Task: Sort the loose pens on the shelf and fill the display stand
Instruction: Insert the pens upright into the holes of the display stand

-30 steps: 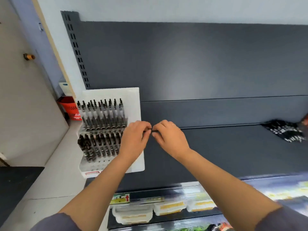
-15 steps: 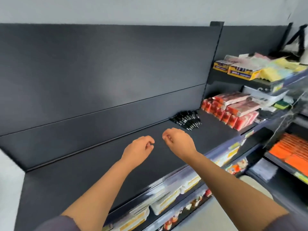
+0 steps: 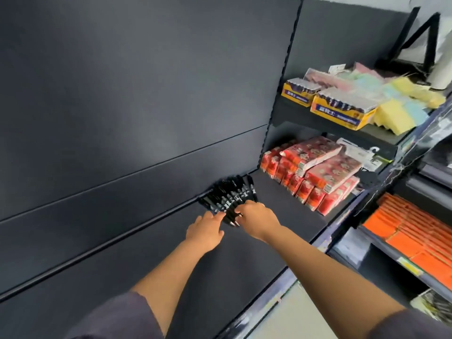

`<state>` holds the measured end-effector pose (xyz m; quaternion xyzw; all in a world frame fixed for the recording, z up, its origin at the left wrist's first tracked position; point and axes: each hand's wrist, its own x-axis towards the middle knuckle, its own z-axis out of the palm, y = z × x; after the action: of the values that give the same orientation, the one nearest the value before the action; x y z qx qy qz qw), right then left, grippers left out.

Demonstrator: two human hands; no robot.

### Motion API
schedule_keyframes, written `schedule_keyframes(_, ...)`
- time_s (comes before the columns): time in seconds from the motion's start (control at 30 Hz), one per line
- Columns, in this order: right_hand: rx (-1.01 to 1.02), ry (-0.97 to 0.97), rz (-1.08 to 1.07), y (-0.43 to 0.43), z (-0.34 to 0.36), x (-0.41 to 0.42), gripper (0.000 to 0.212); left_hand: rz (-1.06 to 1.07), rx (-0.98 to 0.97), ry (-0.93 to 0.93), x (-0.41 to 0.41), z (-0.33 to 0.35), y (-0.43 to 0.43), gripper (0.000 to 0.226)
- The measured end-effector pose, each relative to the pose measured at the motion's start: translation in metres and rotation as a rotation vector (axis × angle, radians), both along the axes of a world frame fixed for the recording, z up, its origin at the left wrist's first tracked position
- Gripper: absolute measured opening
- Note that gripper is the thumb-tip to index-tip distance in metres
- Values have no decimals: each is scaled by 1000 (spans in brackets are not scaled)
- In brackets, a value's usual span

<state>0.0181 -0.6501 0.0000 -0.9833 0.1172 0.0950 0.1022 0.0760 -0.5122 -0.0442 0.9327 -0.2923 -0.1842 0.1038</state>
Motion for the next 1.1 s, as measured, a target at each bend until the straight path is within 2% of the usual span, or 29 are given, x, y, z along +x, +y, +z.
schedule_keyframes(0.2,-69,34,117,-33,-24,46,36,148,14,3,21,-23,-34,51)
schedule_keyframes(0.33,-175,5,225,-34,-37,68,34,214,12,-29,25,-27,-35,38)
schedule_keyframes(0.47,-278,35,271,-20,-50,84,43,362,29,-57,21,-26,-31,33)
schedule_keyframes(0.6,-273,37,356,-5,-59,90,54,510,97,-112,11,-29,-16,29)
schedule_keyframes(0.67,-266,51,410,1,-61,89,50,588,146,-120,5,-30,-6,36)
schedule_keyframes(0.77,-189,56,445,8,-63,85,32,686,157,-112,-6,-27,5,56)
schedule_keyframes(0.83,-92,66,441,13,-60,84,28,763,58,-88,-12,-26,12,56)
schedule_keyframes(0.93,133,135,385,21,-49,84,25,1001,-378,32,-18,-20,26,39)
schedule_keyframes(1.07,688,224,269,50,-30,76,10,1292,-1062,254,-28,4,43,1)
schedule_keyframes(1.1,829,250,232,56,-26,74,11,1303,-1143,267,-27,10,44,13)
